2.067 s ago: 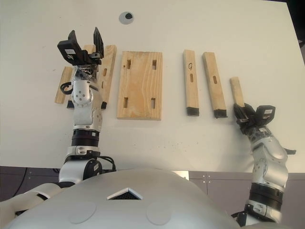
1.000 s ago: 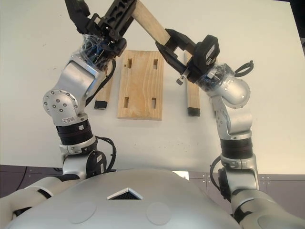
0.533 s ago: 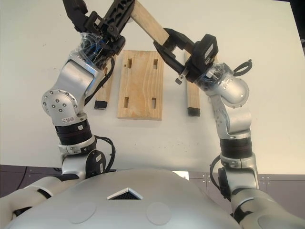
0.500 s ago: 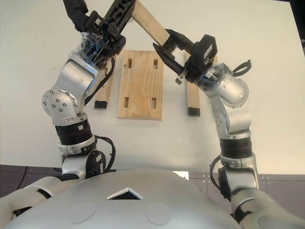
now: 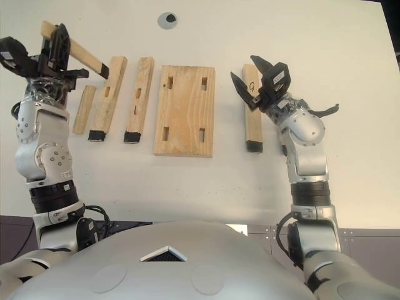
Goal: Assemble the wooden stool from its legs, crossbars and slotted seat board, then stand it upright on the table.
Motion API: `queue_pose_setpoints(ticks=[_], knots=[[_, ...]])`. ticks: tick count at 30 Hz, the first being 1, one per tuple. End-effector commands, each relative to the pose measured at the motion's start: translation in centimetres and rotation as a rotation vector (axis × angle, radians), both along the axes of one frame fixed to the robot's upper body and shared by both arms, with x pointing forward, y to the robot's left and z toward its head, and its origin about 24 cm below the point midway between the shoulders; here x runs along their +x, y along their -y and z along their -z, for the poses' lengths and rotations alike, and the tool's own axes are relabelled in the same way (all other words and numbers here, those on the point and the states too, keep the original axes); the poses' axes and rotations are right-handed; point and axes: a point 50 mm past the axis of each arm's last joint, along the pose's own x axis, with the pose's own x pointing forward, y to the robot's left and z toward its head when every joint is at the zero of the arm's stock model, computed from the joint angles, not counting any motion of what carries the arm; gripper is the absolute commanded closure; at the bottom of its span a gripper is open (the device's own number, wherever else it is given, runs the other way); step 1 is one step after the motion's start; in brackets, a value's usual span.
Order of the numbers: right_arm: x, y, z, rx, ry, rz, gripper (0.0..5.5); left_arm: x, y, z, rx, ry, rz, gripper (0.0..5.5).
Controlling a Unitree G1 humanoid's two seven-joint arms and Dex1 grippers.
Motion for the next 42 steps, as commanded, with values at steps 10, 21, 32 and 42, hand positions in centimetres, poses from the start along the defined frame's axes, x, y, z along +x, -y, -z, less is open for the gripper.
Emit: queue_pose_setpoints(ticks=[10, 21, 32, 42], knots=[[0.4, 0.2, 0.1, -0.032, -0.004, -0.024, 2.62, 0.1, -1.3, 3.9, 0.008, 0.032, -0.032, 5.12], [-0.1, -0.3, 0.9, -0.054, -0.024, -0.045, 2.62, 0.1, -0.2, 3.6, 0.004, 0.063, 0.013, 5.12], [-0.4, -0.3, 1.4, -0.069, -0.041, -0.053, 2.62, -0.6, -0.5, 5.8, 0.079, -0.070, 0.007, 5.12], [-0.5, -0.6, 1.8, -0.083, -0.054, -0.060, 2.62, -3.5, 0.0, 12.8, 0.054, -0.450, 0.059, 5.12]])
